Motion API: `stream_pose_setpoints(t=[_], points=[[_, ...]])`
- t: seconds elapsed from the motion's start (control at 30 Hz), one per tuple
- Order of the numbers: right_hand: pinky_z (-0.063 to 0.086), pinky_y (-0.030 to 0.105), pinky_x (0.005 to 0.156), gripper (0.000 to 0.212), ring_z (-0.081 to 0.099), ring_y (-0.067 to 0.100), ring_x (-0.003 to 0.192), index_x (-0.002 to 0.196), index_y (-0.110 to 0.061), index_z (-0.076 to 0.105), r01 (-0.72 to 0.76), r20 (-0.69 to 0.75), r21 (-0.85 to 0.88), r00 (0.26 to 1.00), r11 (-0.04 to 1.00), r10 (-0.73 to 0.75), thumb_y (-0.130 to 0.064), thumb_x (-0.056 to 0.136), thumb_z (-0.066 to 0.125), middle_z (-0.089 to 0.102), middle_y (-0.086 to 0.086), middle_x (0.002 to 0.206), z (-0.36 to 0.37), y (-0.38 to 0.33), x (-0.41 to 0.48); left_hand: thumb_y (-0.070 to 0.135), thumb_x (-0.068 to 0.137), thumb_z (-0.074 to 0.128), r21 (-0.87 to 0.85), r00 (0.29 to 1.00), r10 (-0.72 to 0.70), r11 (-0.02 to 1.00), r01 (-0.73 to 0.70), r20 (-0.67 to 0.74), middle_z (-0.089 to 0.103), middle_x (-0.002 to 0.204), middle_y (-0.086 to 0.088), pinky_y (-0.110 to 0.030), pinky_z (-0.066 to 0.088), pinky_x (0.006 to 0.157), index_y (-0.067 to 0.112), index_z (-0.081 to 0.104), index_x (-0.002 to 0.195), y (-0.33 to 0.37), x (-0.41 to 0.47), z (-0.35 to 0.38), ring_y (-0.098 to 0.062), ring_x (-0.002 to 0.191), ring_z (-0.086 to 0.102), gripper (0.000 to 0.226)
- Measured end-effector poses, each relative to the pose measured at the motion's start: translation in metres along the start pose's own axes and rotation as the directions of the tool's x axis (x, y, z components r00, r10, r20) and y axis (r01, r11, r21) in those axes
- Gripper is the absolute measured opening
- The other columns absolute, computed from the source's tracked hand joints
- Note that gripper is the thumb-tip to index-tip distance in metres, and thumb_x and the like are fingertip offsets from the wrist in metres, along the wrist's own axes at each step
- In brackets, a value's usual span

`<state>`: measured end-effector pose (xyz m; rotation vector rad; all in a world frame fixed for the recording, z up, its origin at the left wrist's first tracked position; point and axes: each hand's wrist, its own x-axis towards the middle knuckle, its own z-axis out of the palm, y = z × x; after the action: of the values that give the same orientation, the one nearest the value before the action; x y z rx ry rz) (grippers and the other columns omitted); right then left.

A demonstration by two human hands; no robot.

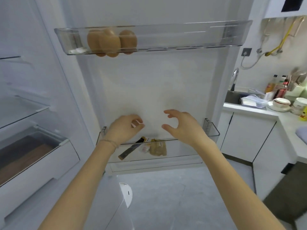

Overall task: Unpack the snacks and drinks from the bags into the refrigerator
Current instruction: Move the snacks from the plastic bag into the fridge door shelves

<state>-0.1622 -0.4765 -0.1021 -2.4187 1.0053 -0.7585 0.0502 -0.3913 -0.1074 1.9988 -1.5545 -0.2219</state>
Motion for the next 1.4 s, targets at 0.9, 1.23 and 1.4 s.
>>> stream_pose_setpoints(t=[0.9,1.23,1.4], points=[[0.017,0.046,0.115,0.078,0.015,0.023,0.144,0.151,-0.038,0.019,-0.486,-0.508,-0.387,0.822,0.784,0.259,-0.053,0.086,0.059,0.023,-0.005,0.157,-0.215,0.186,-0.183,0.064,0.086,0.039,0.237,0.646,0.758,0.646,-0.726,-0.089,0.045,0.145,-0.005,-0.056,0.021,0.114,0.024,0.045,0.141,0.299,0.025,0.208,-0.032,0.139,0.033,0.068],[0.015,0.043,0.116,0.074,0.008,0.023,0.146,0.15,-0.037,0.022,-0.699,-0.592,-0.34,0.679,0.63,0.434,-0.051,0.087,0.058,0.018,-0.004,0.158,-0.305,0.29,-0.283,0.07,0.085,0.029,0.124,0.592,0.806,0.585,-0.801,0.023,0.032,0.155,-0.008,-0.057,0.012,0.117,0.031,0.034,0.148,0.446,0.016,0.346,-0.033,0.146,0.018,0.074],[0.014,0.045,0.116,0.077,0.006,0.022,0.146,0.151,-0.038,0.018,-0.781,-0.613,-0.275,0.592,0.561,0.523,-0.051,0.087,0.059,0.015,-0.006,0.159,-0.334,0.336,-0.303,0.07,0.084,0.028,0.069,0.54,0.84,0.537,-0.841,0.056,0.028,0.156,-0.01,-0.056,0.008,0.117,0.031,0.033,0.149,0.493,0.032,0.392,-0.036,0.145,0.018,0.076]])
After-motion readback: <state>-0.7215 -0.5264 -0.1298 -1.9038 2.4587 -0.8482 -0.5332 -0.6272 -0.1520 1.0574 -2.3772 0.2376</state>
